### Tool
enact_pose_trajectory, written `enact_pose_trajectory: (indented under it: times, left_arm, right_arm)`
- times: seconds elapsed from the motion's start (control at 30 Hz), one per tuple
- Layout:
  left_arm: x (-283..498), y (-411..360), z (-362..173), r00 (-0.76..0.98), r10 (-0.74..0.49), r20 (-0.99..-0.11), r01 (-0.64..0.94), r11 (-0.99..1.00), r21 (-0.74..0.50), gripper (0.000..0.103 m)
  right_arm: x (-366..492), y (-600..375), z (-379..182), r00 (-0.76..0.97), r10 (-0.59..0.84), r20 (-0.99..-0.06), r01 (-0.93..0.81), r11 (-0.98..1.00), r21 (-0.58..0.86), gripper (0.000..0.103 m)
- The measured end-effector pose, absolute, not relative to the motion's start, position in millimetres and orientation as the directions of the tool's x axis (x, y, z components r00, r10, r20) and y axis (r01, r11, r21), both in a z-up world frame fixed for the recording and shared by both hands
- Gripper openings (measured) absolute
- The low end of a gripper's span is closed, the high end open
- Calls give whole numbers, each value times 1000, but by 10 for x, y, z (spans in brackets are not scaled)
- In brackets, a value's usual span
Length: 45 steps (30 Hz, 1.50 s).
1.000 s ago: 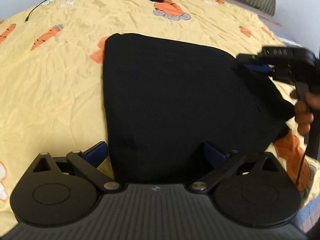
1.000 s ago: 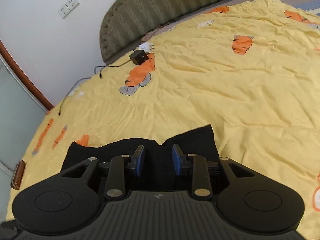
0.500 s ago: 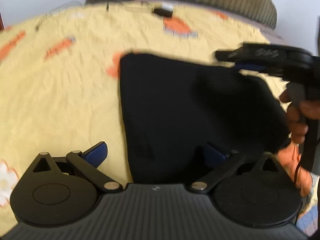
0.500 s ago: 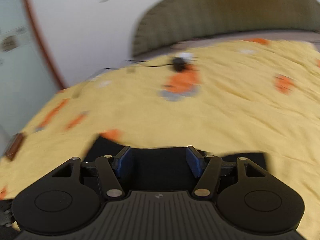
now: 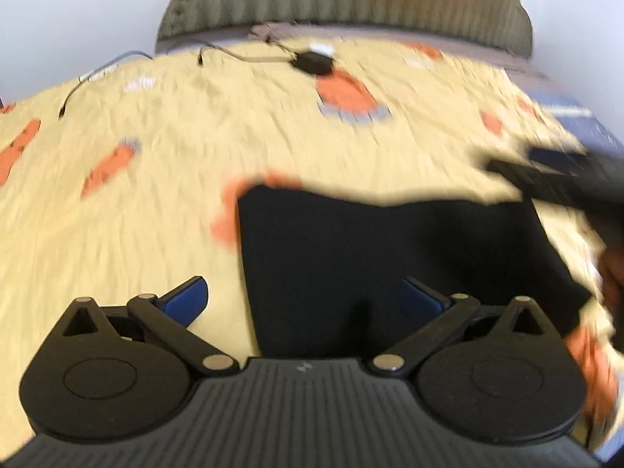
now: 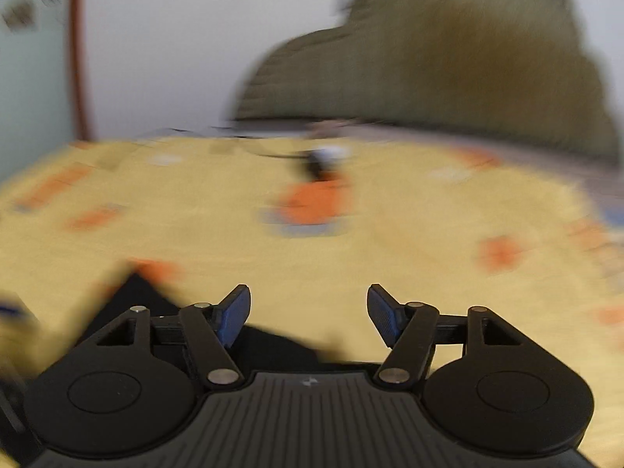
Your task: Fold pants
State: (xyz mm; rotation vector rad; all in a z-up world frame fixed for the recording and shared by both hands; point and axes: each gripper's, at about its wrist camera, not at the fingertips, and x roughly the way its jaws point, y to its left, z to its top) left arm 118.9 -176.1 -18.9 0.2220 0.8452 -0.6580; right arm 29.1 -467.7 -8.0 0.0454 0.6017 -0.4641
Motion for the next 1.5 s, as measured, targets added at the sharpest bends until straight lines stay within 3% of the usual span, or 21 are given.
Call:
enact_pose_trajectory:
  times: [0.07, 0.17, 0.23, 0.3, 0.4, 0.47, 0.53, 0.7, 0.73, 0.83, 0.9, 1.0, 1.2, 1.4, 1.47, 1.5]
  left_arm:
    - [1436, -1889, -188, 488, -445, -751, 602, 794, -79, 103]
    - [1658, -2042, -247, 528, -405, -747, 552, 832, -60, 103]
    - [1746, -2135, -309, 535, -383, -753, 533, 844, -51, 103]
    - [1780, -2200, -392, 531, -367, -764, 529, 847, -40, 103]
    - [1819, -2304, -556, 537, -322, -780, 535, 845, 19, 103]
    - [1755, -2327, -657, 543, -309, -781, 547, 836, 50, 103]
    - [1730, -2337, -715, 551, -300, -779, 543, 838, 61, 103]
    - [1726, -2311, -731, 544, -309, -780, 549, 834, 53, 103]
    - [1739, -2308, -737, 539, -313, -782, 553, 832, 48, 103]
    - [1754, -2301, -747, 539, -326, -777, 552, 833, 34, 103]
    - [1702, -2293, -713, 558, -323, -764, 552, 832, 51, 103]
    - [1509, -2267, -589, 593, -333, -733, 566, 820, 85, 103]
    - [951, -2214, -329, 617, -402, -676, 625, 773, 110, 103]
    - [564, -2077, -266, 610, -435, -663, 643, 760, 92, 103]
    - [486, -2057, -264, 606, -437, -664, 645, 759, 89, 103]
    - [460, -2058, -270, 606, -436, -666, 648, 756, 95, 103]
  right_arm:
    - [99, -5004, -137, 659, -455, -599, 516, 853, -81, 70]
    - [-310, -5537, -257, 712, -315, -627, 562, 791, 241, 70]
    - [-526, -5760, -352, 766, -245, -595, 555, 719, 419, 68]
    - [-625, -5847, -423, 788, -213, -578, 540, 689, 483, 61]
    - [-570, -5824, -511, 802, -149, -579, 496, 705, 506, 58]
    - [-481, -5800, -565, 802, -120, -585, 480, 711, 513, 48]
    - [-381, -5741, -634, 802, -76, -592, 461, 710, 532, 18]
    - [-438, -5650, -614, 796, -166, -582, 508, 706, 494, 6]
    - [-483, -5654, -602, 794, -189, -578, 522, 698, 490, 0]
    - [-545, -5614, -571, 720, -314, -619, 613, 706, 355, 0]
    - [-622, -5637, -569, 739, -267, -619, 600, 679, 423, 0]
    - [-850, -5465, -390, 757, -283, -589, 566, 734, 376, 2]
    - [-1328, -5209, -441, 800, -131, -585, 488, 709, 509, 5]
    - [-1533, -5152, -613, 835, -79, -544, 476, 599, 644, 7]
    - [-1508, -5100, -588, 840, -83, -536, 466, 616, 635, 19]
    - [-1482, -5072, -576, 836, -84, -542, 465, 633, 619, 31]
